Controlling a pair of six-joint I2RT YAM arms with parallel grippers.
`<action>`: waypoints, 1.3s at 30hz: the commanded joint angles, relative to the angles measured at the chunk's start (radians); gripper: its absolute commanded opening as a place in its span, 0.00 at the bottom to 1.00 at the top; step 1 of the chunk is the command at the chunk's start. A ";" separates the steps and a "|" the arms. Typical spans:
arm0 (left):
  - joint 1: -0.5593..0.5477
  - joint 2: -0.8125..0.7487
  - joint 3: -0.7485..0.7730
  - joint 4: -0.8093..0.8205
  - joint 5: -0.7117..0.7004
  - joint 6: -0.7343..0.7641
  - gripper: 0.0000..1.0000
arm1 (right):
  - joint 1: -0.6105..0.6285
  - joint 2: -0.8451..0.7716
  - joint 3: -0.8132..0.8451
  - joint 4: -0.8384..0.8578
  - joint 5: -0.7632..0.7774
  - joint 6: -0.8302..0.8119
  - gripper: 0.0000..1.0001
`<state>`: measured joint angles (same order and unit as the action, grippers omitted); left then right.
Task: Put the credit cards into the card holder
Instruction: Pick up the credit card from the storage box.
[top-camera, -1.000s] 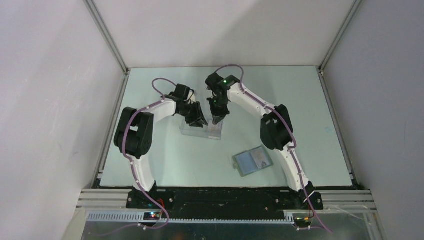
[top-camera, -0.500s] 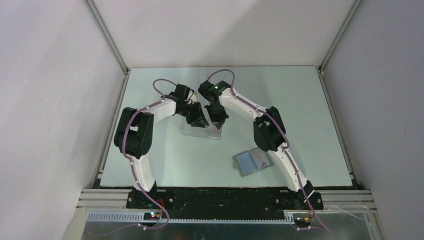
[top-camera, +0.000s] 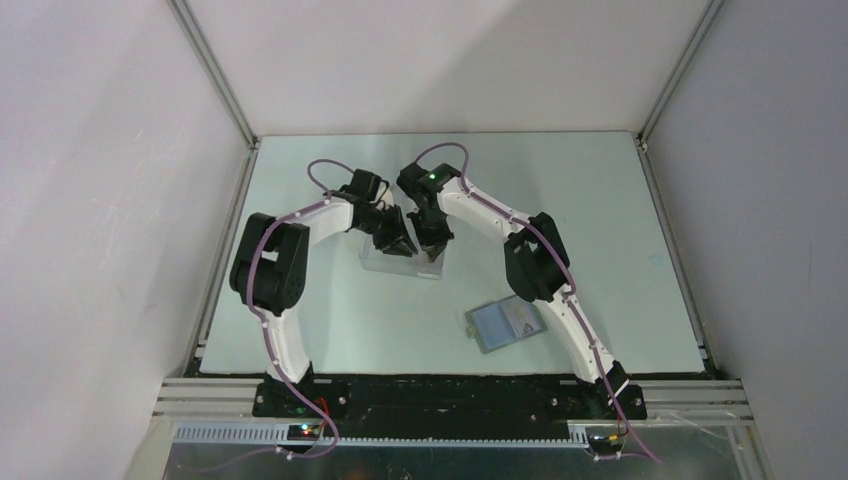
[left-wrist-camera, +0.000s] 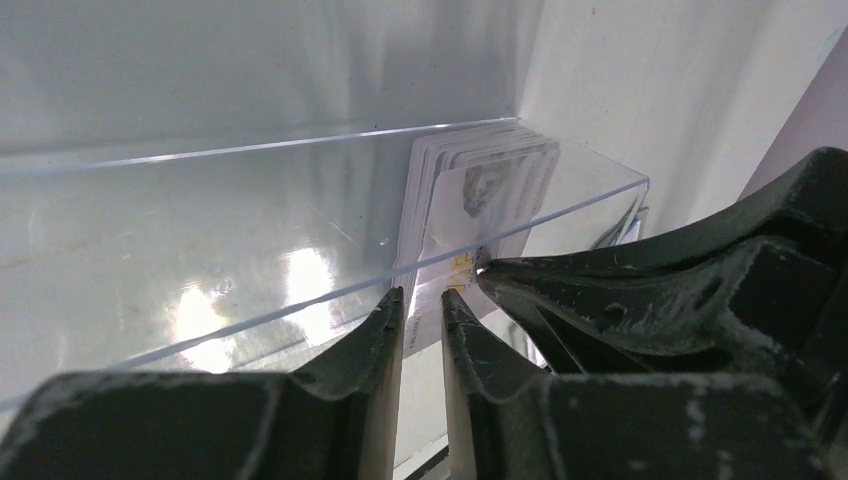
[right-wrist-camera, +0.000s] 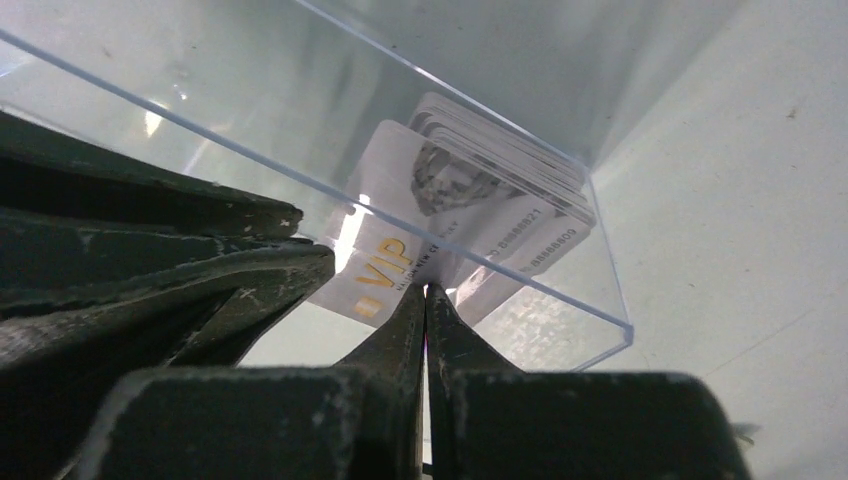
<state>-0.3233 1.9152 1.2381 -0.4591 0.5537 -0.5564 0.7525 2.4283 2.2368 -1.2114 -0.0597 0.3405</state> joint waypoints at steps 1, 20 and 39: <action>-0.010 0.017 0.035 -0.008 0.021 0.021 0.24 | -0.002 -0.012 -0.013 0.028 -0.041 0.017 0.00; -0.016 0.049 0.064 -0.007 0.100 0.019 0.00 | -0.031 -0.040 -0.079 0.060 -0.057 0.021 0.00; -0.041 -0.011 0.101 -0.004 0.189 0.005 0.00 | -0.065 -0.104 -0.104 0.092 -0.112 0.033 0.00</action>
<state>-0.3382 1.9636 1.2934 -0.4862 0.6502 -0.5491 0.7002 2.3806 2.1490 -1.1637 -0.1539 0.3649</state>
